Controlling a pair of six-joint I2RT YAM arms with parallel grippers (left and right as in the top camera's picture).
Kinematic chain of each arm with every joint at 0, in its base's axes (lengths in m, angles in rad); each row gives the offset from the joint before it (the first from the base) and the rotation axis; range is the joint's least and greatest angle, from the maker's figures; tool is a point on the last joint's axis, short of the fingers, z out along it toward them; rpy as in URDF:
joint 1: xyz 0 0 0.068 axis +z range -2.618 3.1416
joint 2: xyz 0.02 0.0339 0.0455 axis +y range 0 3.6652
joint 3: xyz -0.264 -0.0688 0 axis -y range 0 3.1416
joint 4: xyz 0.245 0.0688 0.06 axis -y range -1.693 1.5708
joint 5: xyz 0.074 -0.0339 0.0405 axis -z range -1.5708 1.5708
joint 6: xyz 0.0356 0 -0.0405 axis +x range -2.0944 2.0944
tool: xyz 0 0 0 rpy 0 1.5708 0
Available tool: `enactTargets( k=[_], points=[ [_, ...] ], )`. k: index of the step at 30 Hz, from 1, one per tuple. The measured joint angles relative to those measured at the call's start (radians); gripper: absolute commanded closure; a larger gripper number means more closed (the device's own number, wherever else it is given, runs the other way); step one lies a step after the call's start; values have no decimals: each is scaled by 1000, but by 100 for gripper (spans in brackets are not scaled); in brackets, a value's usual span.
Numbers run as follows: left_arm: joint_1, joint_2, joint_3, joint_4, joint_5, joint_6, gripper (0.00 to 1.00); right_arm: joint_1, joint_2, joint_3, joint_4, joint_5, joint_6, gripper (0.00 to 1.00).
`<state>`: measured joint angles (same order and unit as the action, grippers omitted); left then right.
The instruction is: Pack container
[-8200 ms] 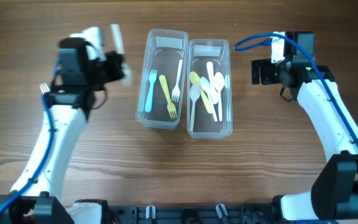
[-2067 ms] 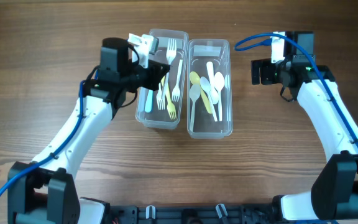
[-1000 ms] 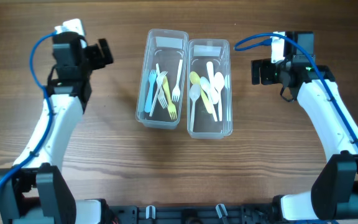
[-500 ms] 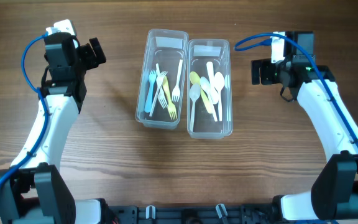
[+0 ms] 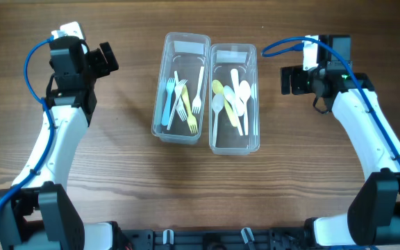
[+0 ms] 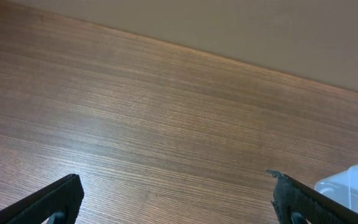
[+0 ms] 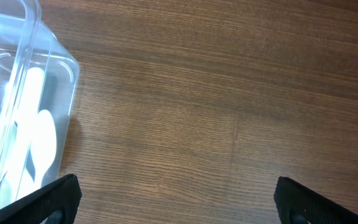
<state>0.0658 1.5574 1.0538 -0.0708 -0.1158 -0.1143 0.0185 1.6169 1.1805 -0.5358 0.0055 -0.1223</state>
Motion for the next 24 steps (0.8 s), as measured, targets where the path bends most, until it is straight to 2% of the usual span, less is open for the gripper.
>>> enactTargets(
  k=[5, 24],
  points=[
    [0, 0, 0, 0, 0, 0, 0, 0, -73, 0, -3, 0, 0, 0],
    [0, 0, 0, -2, 0, 0, 0, 0, -902, 0, -2, 0, 0, 0]
  ],
)
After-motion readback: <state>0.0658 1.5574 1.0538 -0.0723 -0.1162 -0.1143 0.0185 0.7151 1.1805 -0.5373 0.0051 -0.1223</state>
